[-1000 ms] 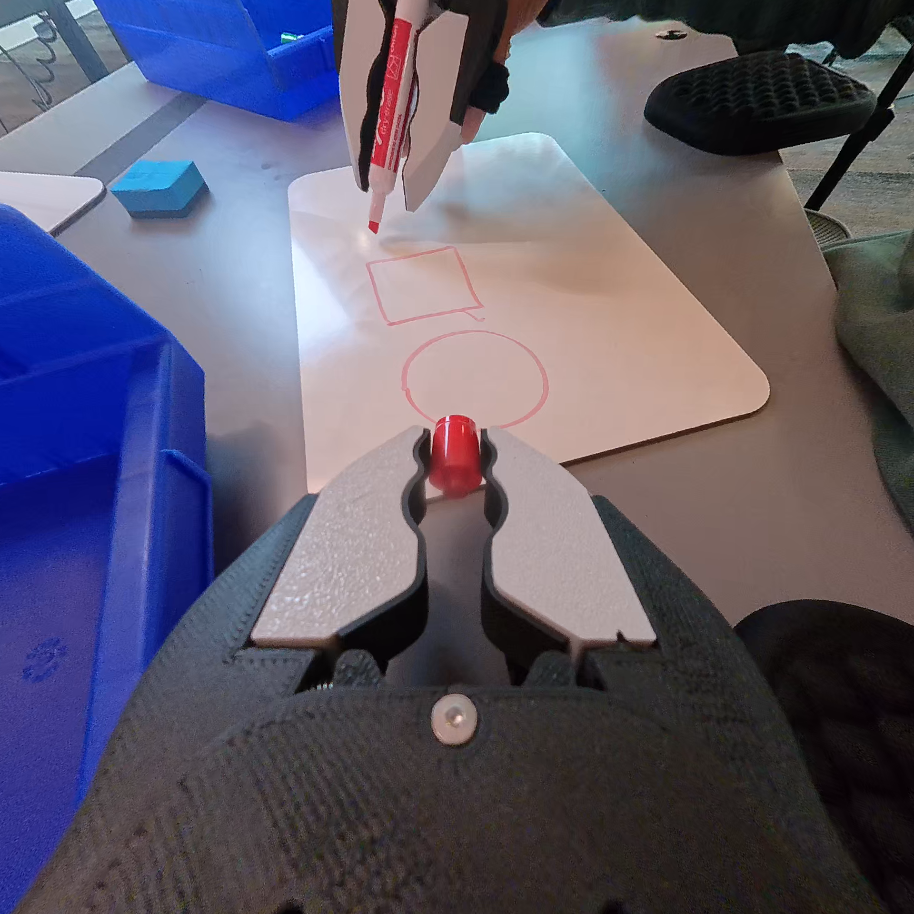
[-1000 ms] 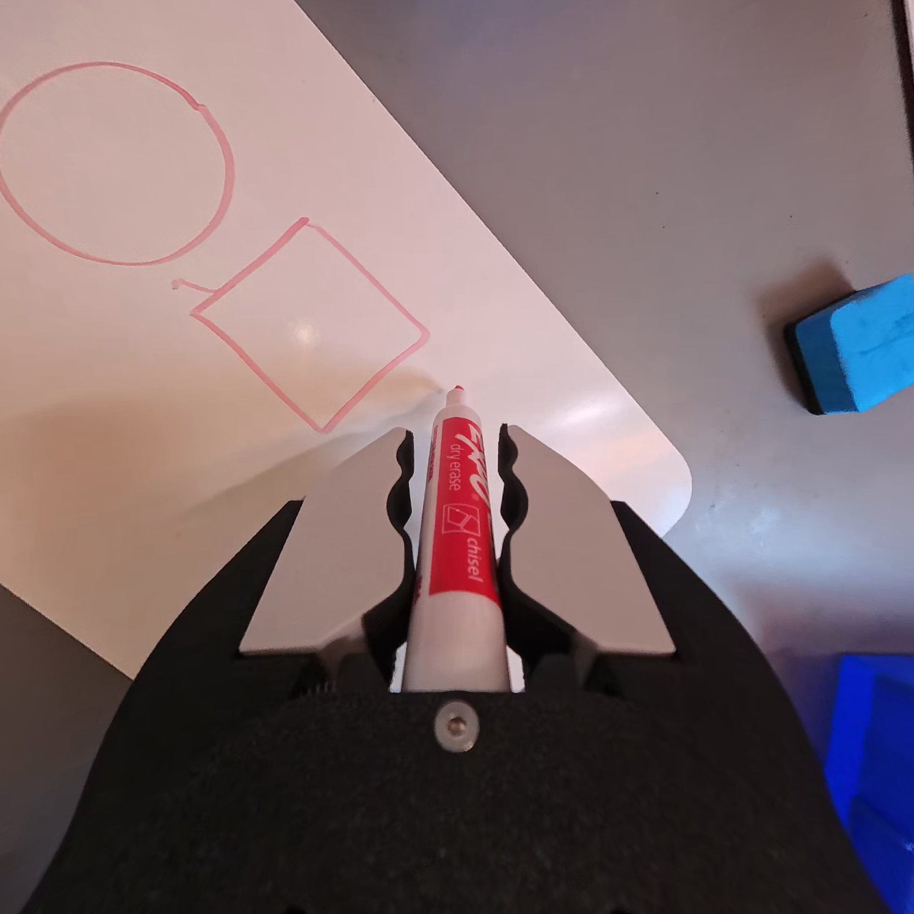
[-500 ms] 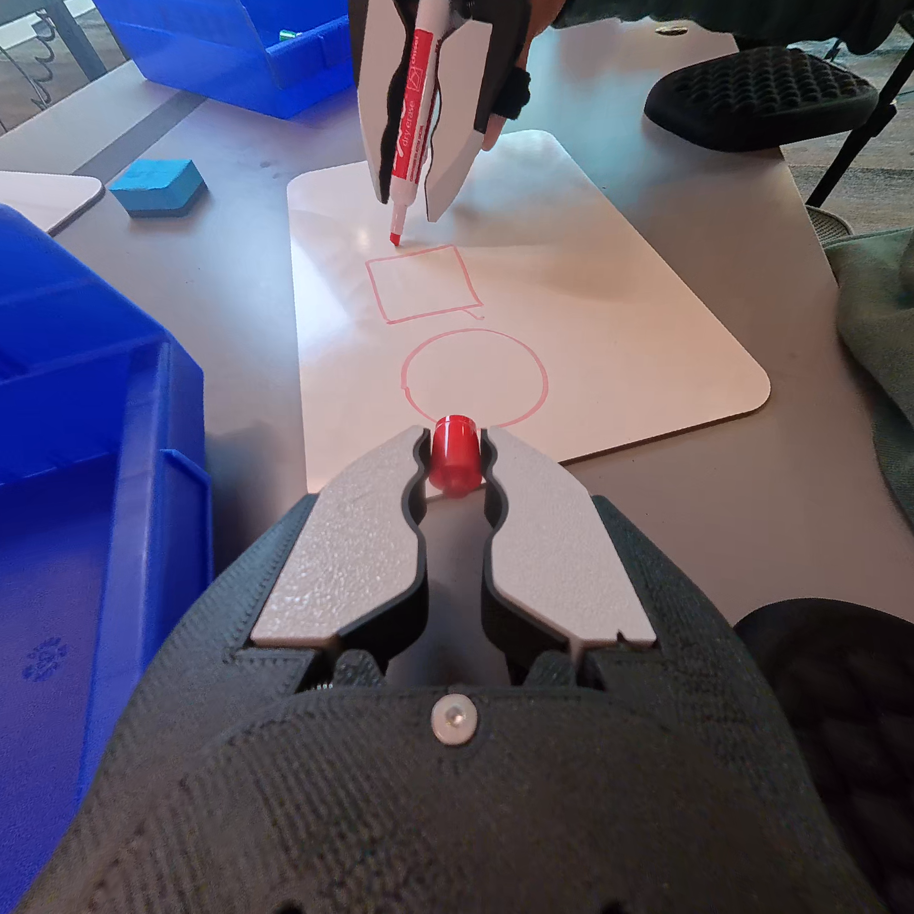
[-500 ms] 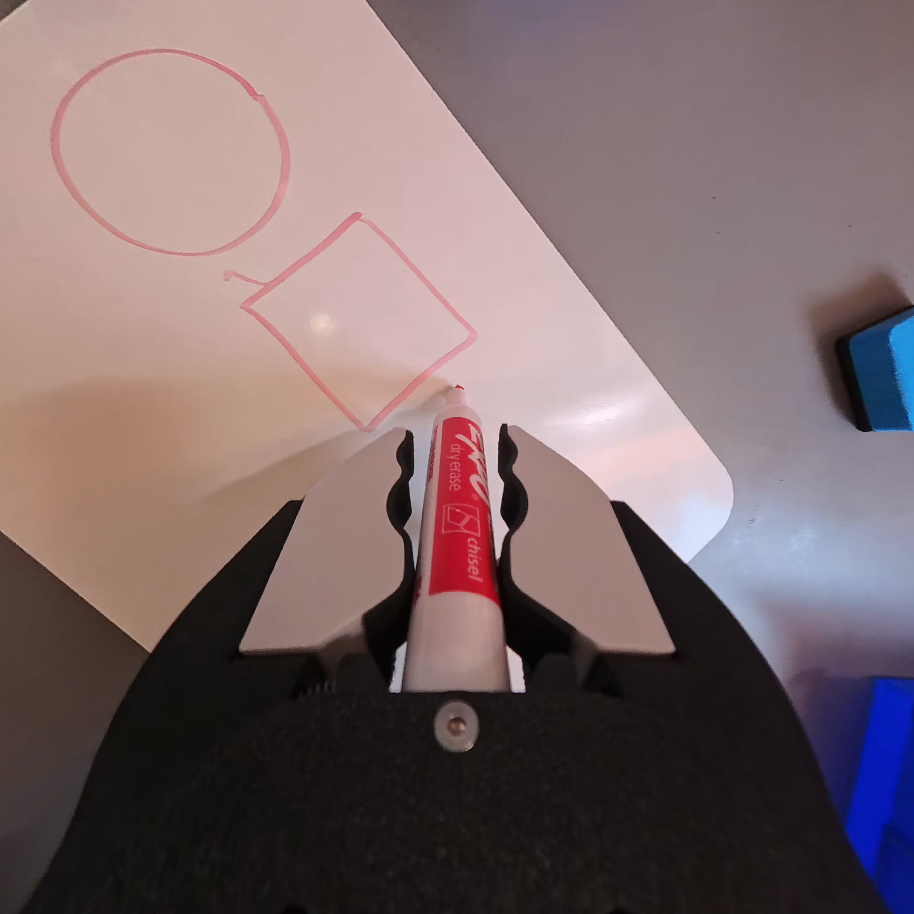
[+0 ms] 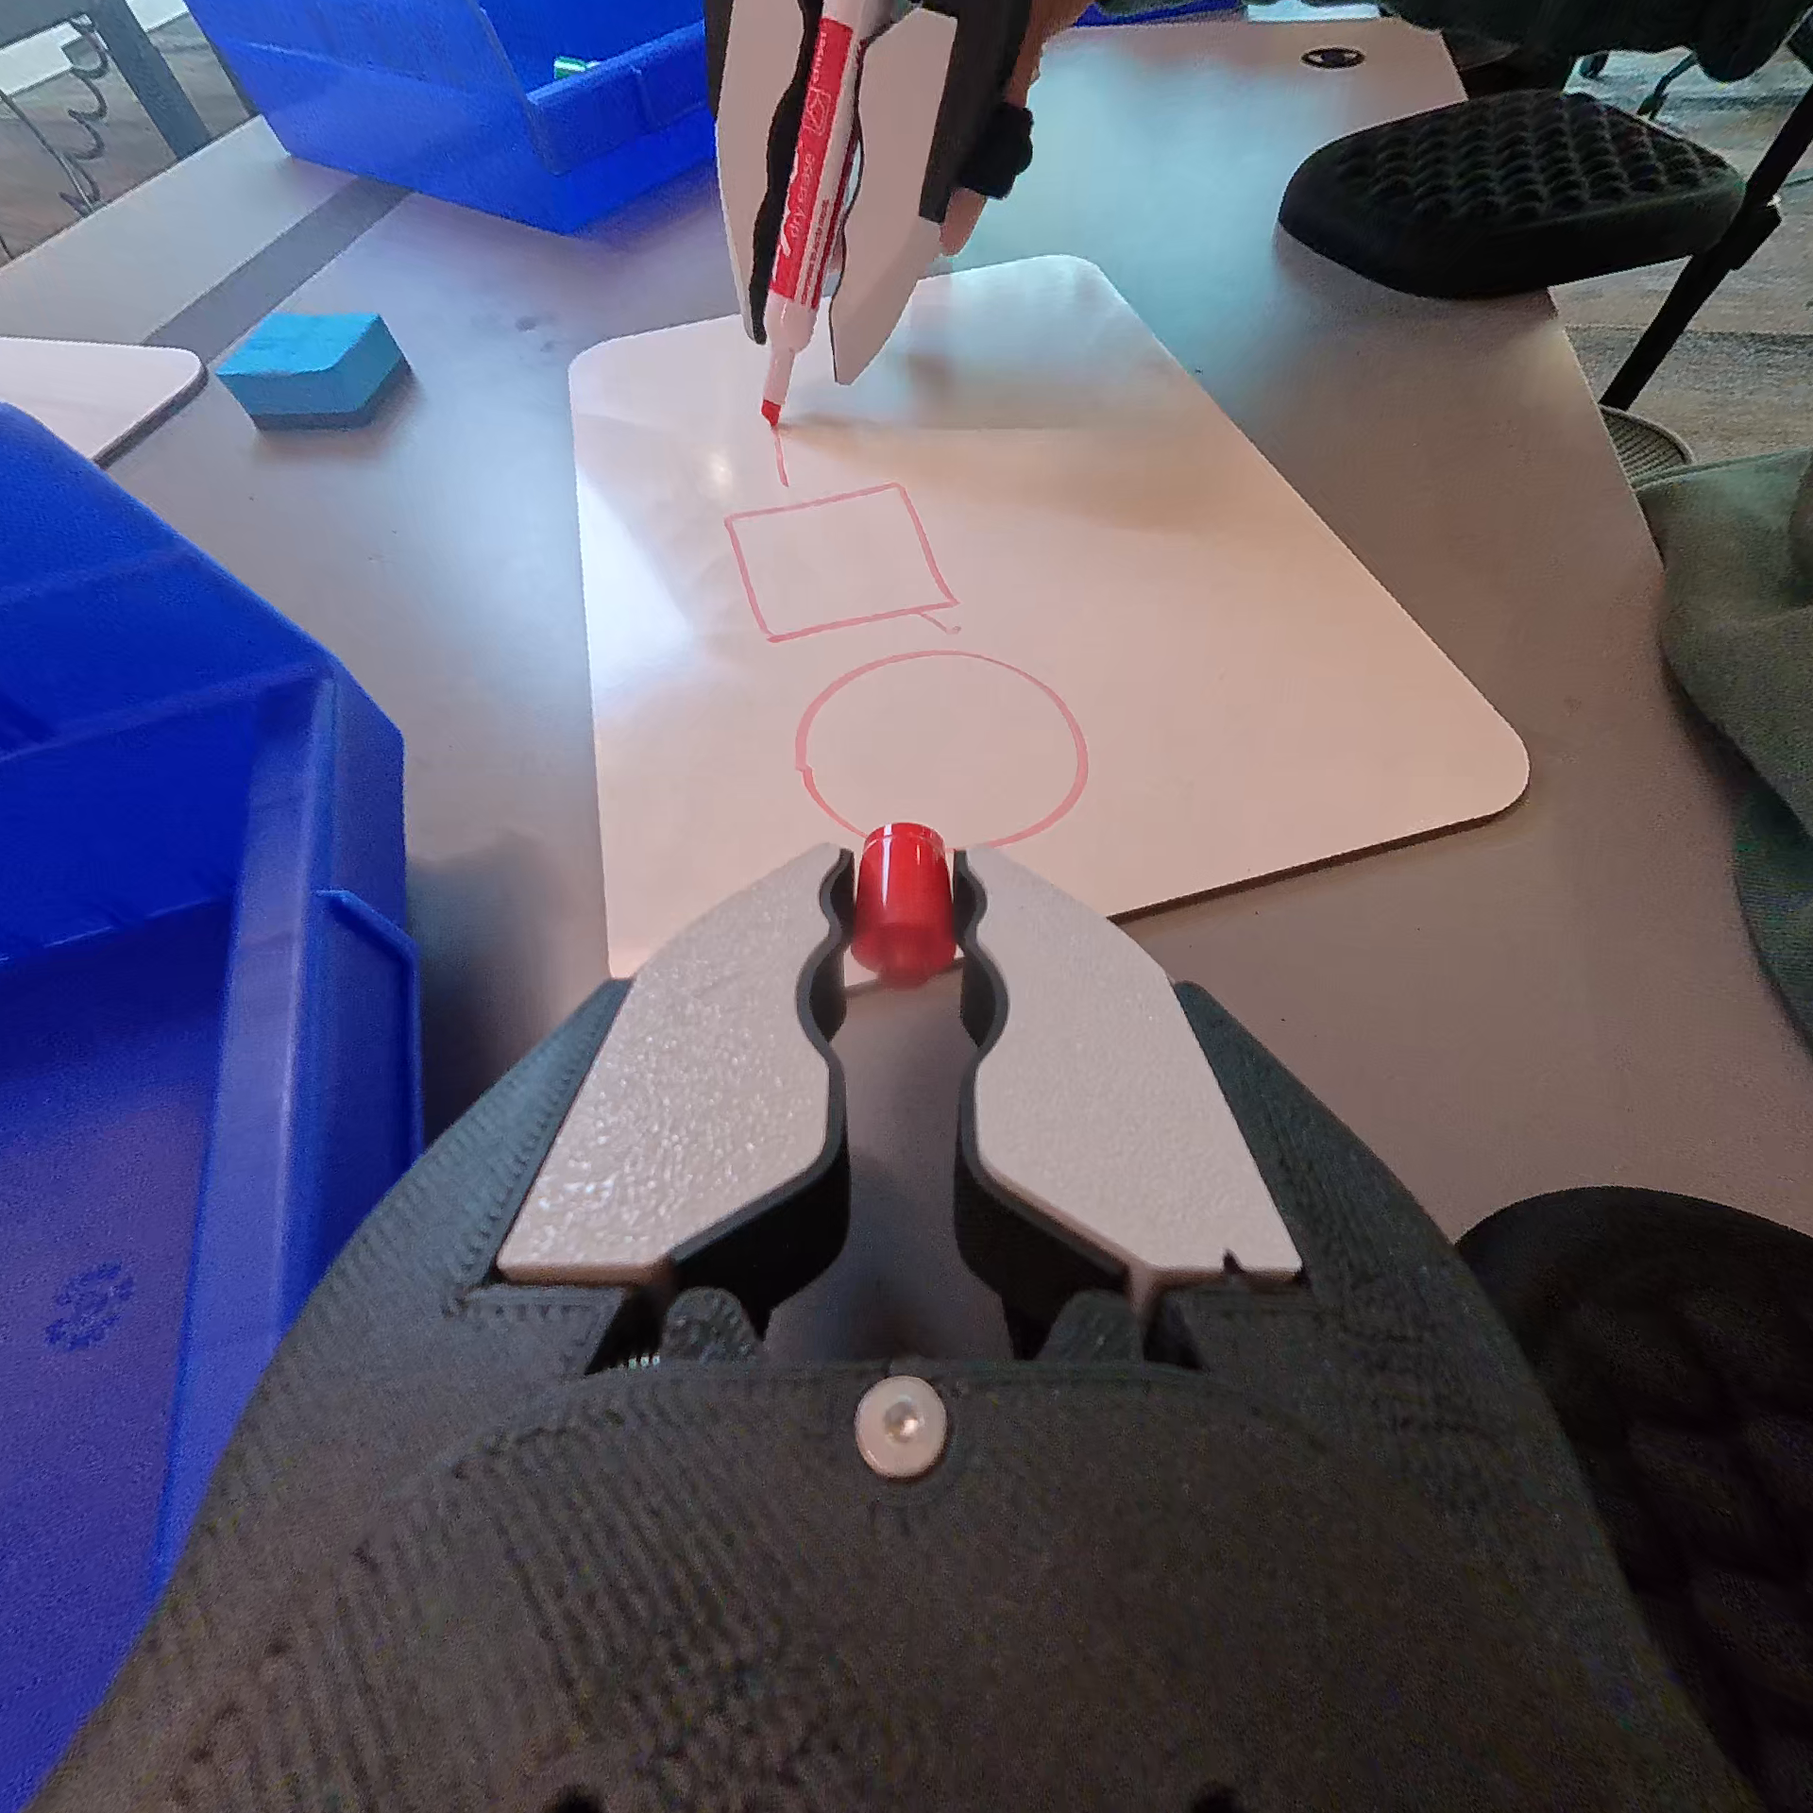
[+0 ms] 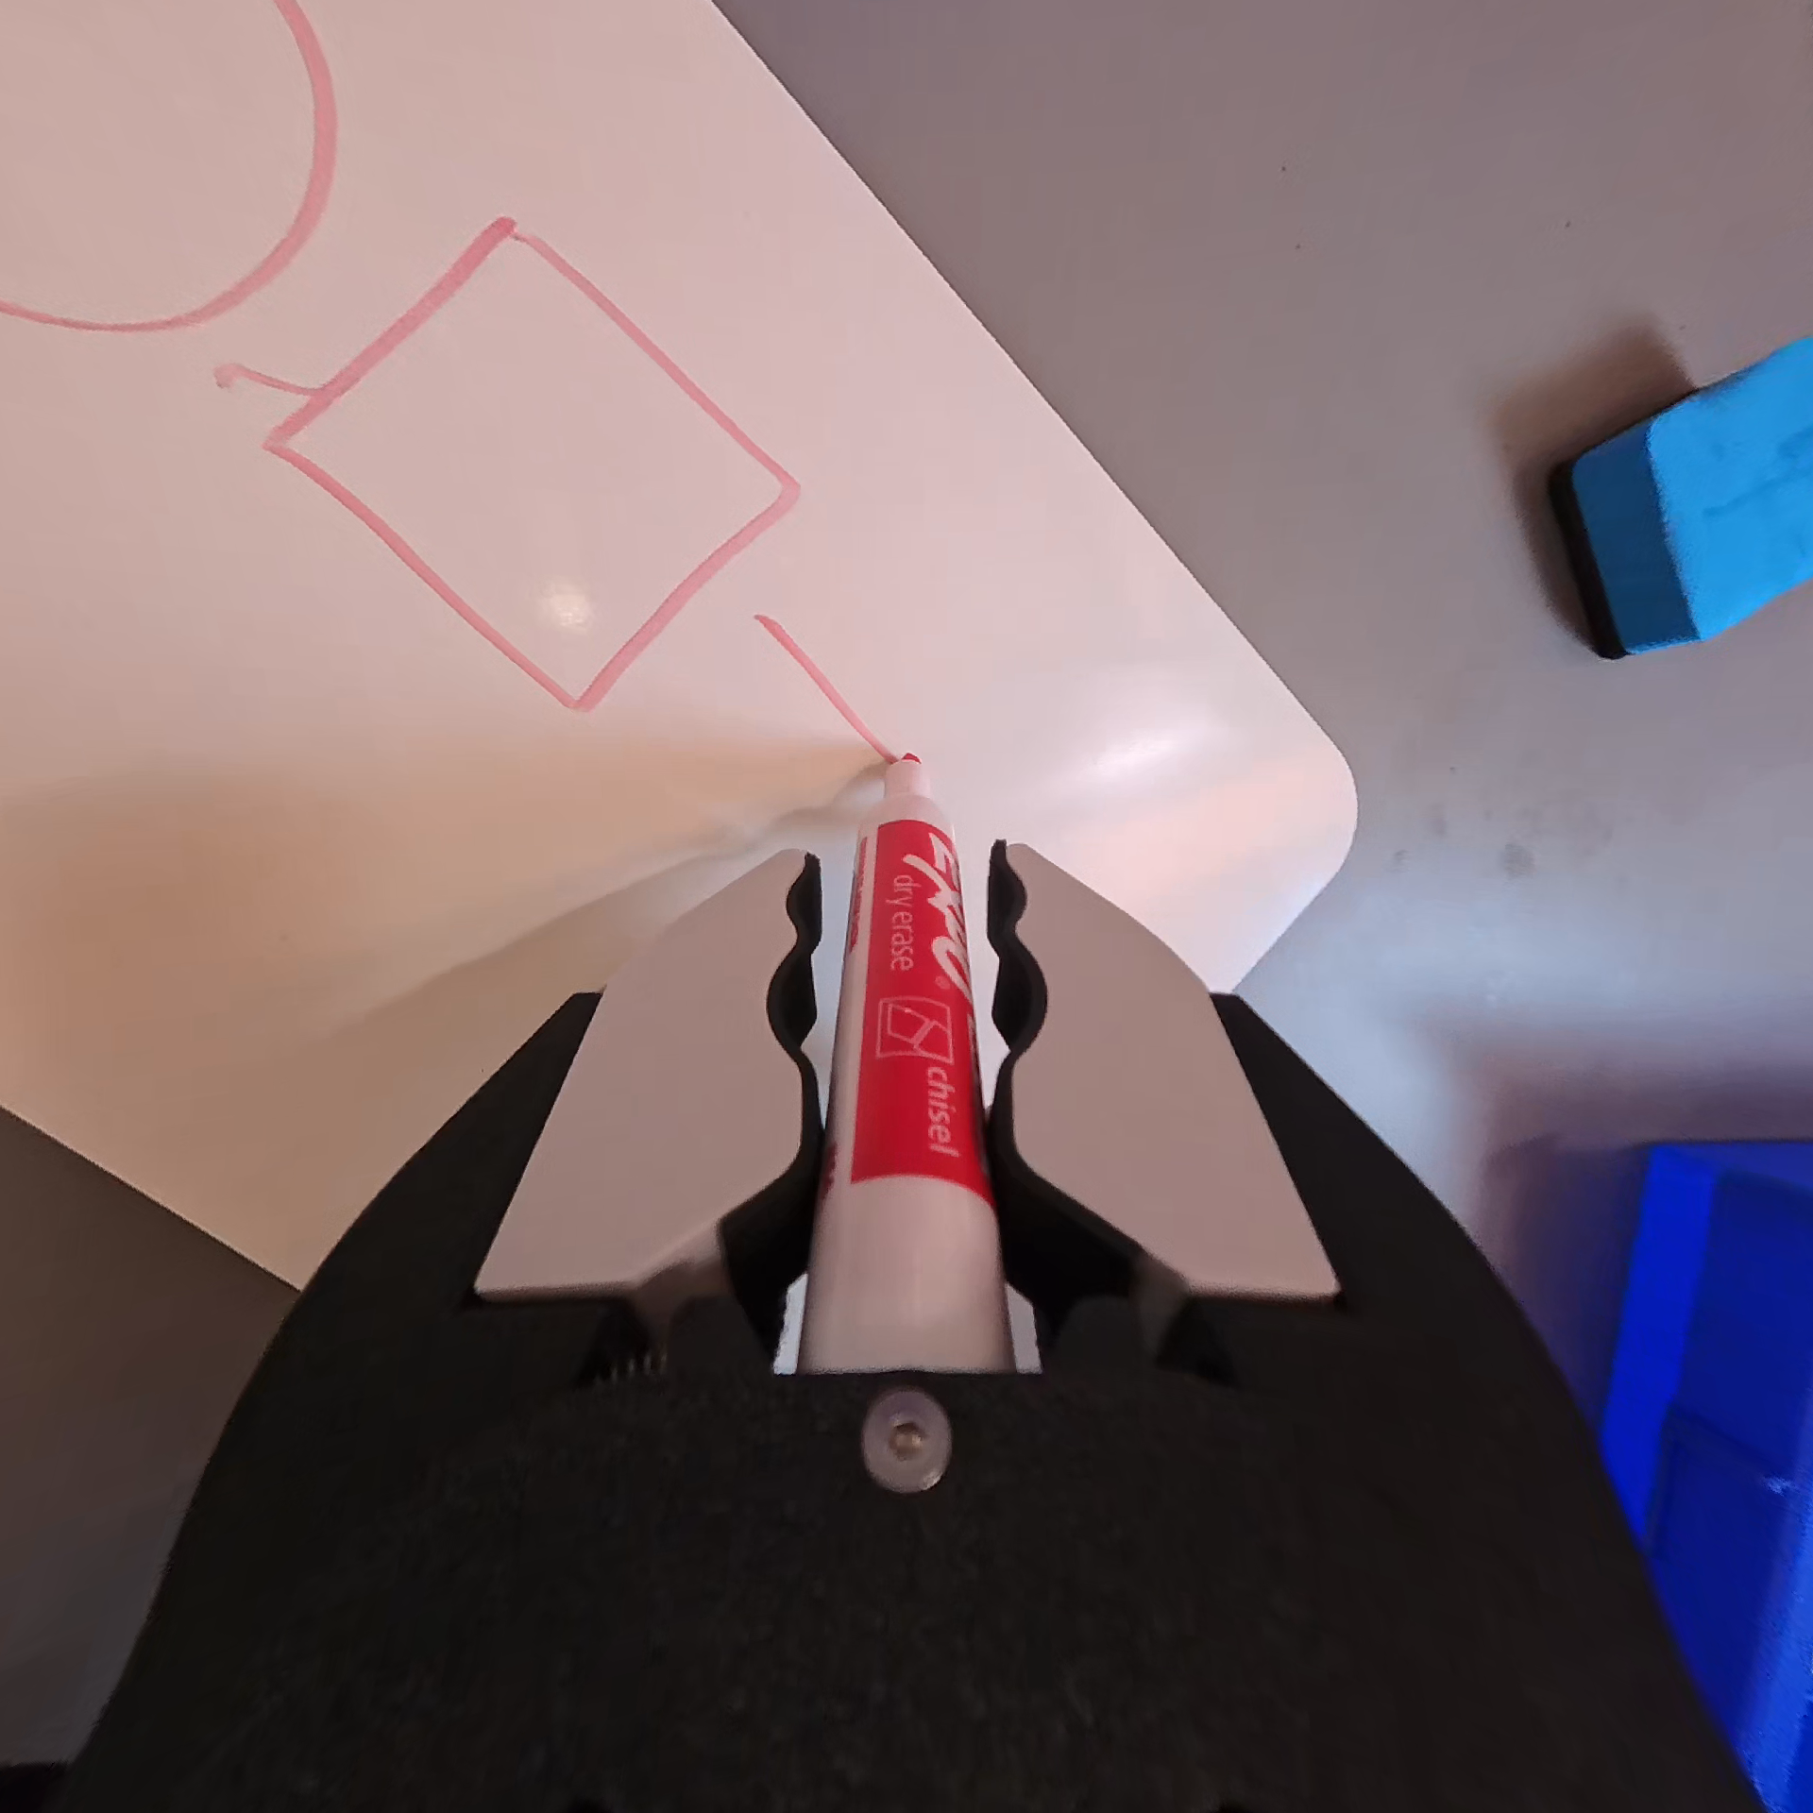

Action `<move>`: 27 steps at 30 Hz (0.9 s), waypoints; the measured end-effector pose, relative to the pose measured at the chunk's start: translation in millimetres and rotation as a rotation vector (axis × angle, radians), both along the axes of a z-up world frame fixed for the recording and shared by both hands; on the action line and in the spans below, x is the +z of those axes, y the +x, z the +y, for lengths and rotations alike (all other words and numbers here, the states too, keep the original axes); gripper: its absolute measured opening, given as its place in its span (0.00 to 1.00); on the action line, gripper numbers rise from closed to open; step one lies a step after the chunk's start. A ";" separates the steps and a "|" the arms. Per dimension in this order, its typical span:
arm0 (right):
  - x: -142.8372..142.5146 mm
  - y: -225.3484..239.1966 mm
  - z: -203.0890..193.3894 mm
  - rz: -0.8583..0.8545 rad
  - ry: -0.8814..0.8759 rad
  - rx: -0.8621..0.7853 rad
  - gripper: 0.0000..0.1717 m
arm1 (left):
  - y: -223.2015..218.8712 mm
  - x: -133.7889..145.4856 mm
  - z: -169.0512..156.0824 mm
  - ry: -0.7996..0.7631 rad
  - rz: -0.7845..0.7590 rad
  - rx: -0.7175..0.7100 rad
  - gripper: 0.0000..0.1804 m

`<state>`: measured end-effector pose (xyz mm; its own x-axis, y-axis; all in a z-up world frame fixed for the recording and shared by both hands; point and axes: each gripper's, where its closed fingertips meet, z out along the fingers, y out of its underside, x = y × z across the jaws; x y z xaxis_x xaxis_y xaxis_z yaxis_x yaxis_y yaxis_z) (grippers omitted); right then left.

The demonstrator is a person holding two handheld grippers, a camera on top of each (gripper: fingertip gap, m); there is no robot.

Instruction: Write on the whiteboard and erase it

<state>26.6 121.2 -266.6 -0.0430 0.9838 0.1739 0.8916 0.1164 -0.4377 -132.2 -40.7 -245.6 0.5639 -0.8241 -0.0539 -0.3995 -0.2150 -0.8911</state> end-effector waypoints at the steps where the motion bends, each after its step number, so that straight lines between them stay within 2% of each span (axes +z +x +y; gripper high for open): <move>1: 1.1 -1.6 -0.8 0.013 -0.006 0.000 0.20 | 0.0 0.0 0.0 0.000 0.000 0.001 0.10; 6: 7.9 -11.3 -1.9 0.048 -0.002 0.005 0.20 | -0.1 0.2 0.1 0.000 -0.002 0.002 0.10; 12: 2.6 -18.0 -3.4 0.035 0.001 0.018 0.20 | 0.1 0.1 -0.5 0.001 -0.001 -0.001 0.10; 27: -0.2 4.6 -0.9 0.010 -0.002 -0.016 0.20 | 0.2 -0.3 -0.7 -0.001 0.001 -0.001 0.10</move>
<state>31.2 120.3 -266.8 -0.0256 0.9846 0.1727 0.8887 0.1015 -0.4472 -132.0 -41.5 -245.9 0.5633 -0.8245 -0.0541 -0.4009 -0.2154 -0.8904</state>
